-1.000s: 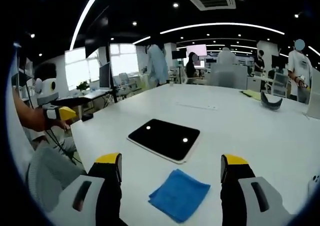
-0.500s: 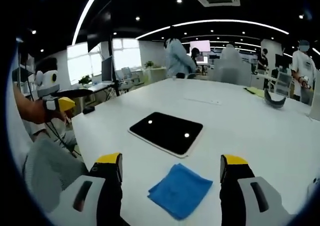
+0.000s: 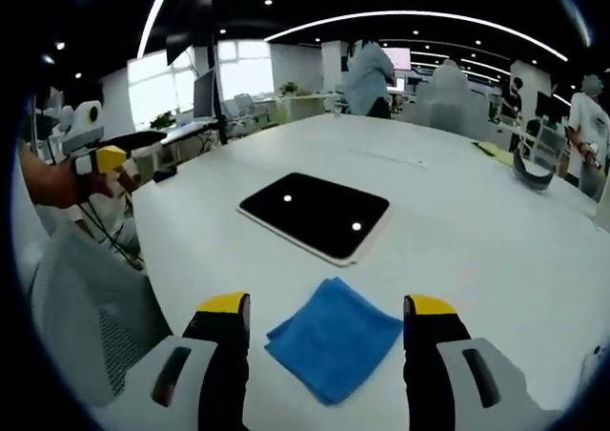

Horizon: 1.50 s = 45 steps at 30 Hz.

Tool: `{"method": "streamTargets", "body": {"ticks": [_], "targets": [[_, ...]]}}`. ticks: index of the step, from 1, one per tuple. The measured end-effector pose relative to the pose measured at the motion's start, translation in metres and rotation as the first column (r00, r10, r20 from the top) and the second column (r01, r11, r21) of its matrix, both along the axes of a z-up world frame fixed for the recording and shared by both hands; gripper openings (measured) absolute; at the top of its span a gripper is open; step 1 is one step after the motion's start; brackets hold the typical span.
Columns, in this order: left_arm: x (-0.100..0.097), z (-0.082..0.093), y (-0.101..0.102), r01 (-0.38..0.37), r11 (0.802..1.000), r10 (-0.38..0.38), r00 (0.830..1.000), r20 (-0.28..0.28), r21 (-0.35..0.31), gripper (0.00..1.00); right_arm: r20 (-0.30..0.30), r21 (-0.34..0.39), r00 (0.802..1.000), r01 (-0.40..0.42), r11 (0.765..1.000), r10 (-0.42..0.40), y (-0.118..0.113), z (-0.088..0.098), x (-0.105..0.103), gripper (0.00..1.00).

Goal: Wipe the mirror surface with the cleaning cloth until all visible marks leave the cleaned area.

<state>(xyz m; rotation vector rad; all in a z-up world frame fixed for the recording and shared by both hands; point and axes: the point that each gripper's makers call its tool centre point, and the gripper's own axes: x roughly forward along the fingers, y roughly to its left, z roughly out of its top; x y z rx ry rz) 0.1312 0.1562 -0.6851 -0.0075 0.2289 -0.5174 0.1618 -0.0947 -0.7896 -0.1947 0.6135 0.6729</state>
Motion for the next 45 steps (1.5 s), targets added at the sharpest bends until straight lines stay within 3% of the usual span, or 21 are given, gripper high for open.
{"method": "streamTargets", "body": {"ticks": [6, 11, 15, 28, 45], "targets": [[-0.001, -0.003, 0.001, -0.002, 1.0, 0.002, 1.0, -0.007, -0.001, 0.84, -0.057, -0.026, 0.998, -0.038, 0.999, 0.036, 0.004, -0.016, -0.001, 0.63], [-0.001, -0.004, 0.002, -0.005, 1.0, 0.005, 1.0, -0.007, -0.002, 0.84, -0.093, -0.051, 0.995, -0.048, 0.998, 0.043, 0.002, -0.025, 0.001, 0.52], [-0.002, -0.005, 0.002, -0.009, 1.0, 0.009, 1.0, -0.01, -0.004, 0.84, -0.132, -0.082, 0.99, -0.05, 0.995, 0.039, 0.0, -0.035, 0.002, 0.5], [-0.003, -0.008, 0.004, -0.012, 1.0, 0.012, 1.0, -0.018, 0.0, 0.83, -0.159, -0.163, 0.985, -0.093, 0.982, 0.066, -0.004, -0.052, 0.002, 0.48], [0.0, -0.011, 0.006, -0.007, 1.0, 0.007, 1.0, -0.027, 0.007, 0.81, -0.166, -0.203, 0.982, -0.119, 0.972, 0.085, -0.005, -0.066, 0.001, 0.44]]}}
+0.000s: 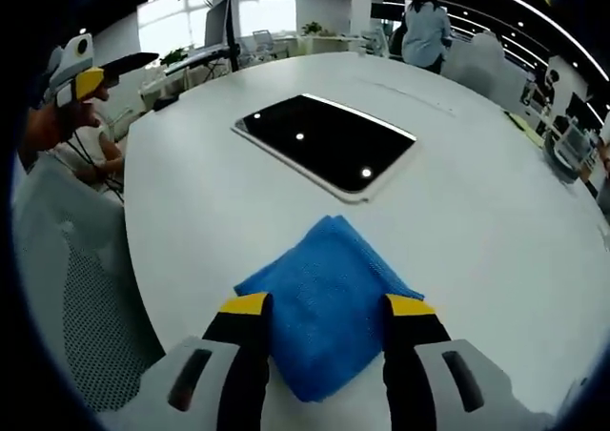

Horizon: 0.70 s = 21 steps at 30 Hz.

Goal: Wipe the mirror surface with the cleaning cloth until all visible marks leave the cleaned area.

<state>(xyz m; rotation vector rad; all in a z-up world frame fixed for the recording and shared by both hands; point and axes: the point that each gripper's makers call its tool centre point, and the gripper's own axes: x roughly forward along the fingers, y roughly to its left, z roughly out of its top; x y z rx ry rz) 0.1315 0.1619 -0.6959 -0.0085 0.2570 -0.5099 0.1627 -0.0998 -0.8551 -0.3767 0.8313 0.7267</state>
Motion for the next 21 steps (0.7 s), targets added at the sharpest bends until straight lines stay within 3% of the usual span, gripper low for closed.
{"method": "streamTargets", "body": {"ticks": [17, 21], "targets": [[0.0009, -0.0011, 0.0017, 0.002, 1.0, -0.002, 1.0, -0.003, 0.007, 0.8, 0.005, -0.005, 1.0, 0.001, 1.0, -0.001, 0.0003, 0.0004, -0.0004, 0.39], [0.0003, -0.002, 0.0027, 0.0, 1.0, 0.0, 1.0, -0.005, 0.01, 0.8, 0.009, -0.018, 1.0, -0.014, 1.0, 0.014, 0.0006, 0.0007, -0.0005, 0.27]]}}
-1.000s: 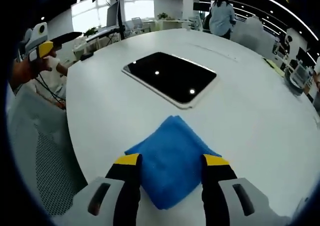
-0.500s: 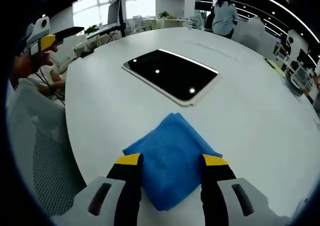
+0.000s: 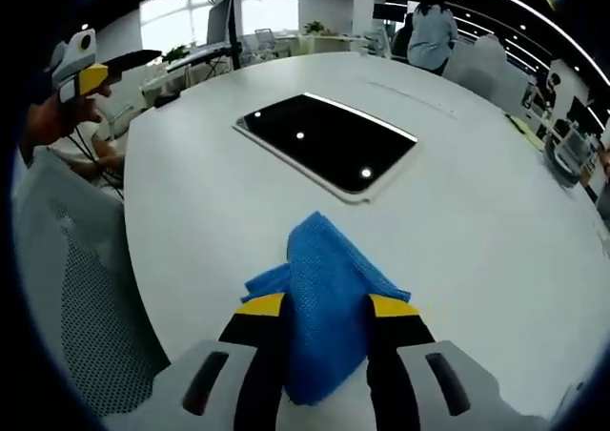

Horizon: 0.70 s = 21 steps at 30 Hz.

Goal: Wipe the mirror surface with the cleaning cloth until all visible marks leave the cleaned area.

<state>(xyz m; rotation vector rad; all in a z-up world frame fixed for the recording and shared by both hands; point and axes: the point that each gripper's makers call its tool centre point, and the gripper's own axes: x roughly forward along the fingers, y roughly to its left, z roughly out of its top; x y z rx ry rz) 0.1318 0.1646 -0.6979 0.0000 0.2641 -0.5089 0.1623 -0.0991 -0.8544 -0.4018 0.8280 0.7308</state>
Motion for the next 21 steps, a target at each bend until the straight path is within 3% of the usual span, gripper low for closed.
{"method": "streamTargets", "body": {"ticks": [15, 21], "targets": [[-0.0037, -0.002, 0.0031, -0.009, 1.0, 0.009, 1.0, -0.005, 0.003, 0.78, 0.01, -0.032, 1.0, -0.001, 0.999, 0.001, -0.0016, -0.0002, 0.0014, 0.06], [-0.0033, -0.0025, 0.0045, -0.011, 1.0, 0.011, 1.0, -0.004, 0.006, 0.78, 0.018, -0.038, 1.0, -0.011, 0.999, 0.011, -0.0021, -0.0002, 0.002, 0.05]]}}
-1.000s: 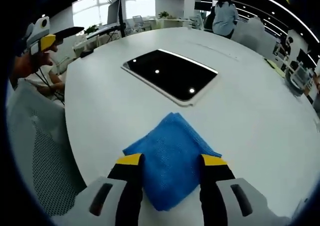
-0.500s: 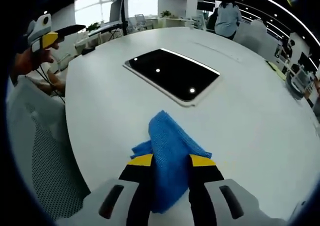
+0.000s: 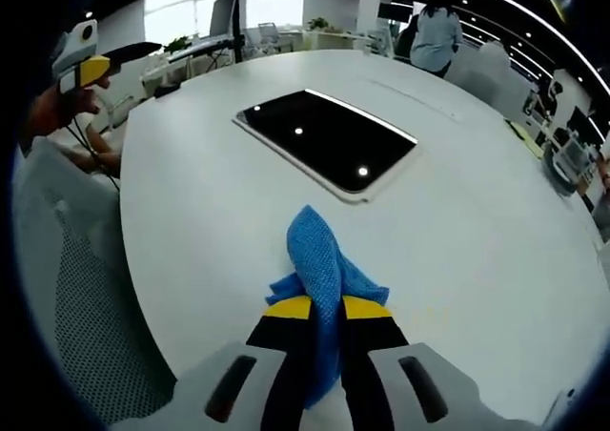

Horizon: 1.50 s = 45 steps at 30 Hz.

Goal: Wipe the mirror surface with the cleaning cloth until all visible marks leave the cleaned area.

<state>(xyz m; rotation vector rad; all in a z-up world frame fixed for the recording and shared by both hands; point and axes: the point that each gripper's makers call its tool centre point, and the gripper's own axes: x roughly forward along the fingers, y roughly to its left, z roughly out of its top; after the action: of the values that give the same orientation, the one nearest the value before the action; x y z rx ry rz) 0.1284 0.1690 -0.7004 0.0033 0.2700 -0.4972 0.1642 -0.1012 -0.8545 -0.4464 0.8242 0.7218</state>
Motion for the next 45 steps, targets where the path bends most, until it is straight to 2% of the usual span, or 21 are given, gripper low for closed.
{"method": "streamTargets", "body": {"ticks": [7, 10, 17, 45], "targets": [[0.0, -0.002, 0.0, 0.004, 1.0, -0.004, 1.0, -0.009, 0.002, 0.77, 0.001, -0.001, 1.0, 0.0, 1.0, 0.0, 0.0, 0.0, 0.0, 0.05], [0.0, -0.001, -0.001, 0.006, 1.0, -0.006, 1.0, -0.007, 0.002, 0.77, 0.029, -0.022, 0.999, -0.031, 0.999, 0.031, 0.001, 0.003, 0.001, 0.04], [0.0, -0.002, -0.001, 0.008, 1.0, -0.008, 1.0, -0.005, 0.003, 0.75, 0.053, 0.026, 0.998, -0.018, 1.0, 0.016, 0.012, 0.017, 0.009, 0.04], [-0.002, -0.007, 0.0, 0.005, 1.0, -0.005, 1.0, -0.021, -0.004, 0.74, 0.101, 0.085, 0.994, -0.058, 0.995, 0.049, 0.046, 0.048, 0.037, 0.04]]}}
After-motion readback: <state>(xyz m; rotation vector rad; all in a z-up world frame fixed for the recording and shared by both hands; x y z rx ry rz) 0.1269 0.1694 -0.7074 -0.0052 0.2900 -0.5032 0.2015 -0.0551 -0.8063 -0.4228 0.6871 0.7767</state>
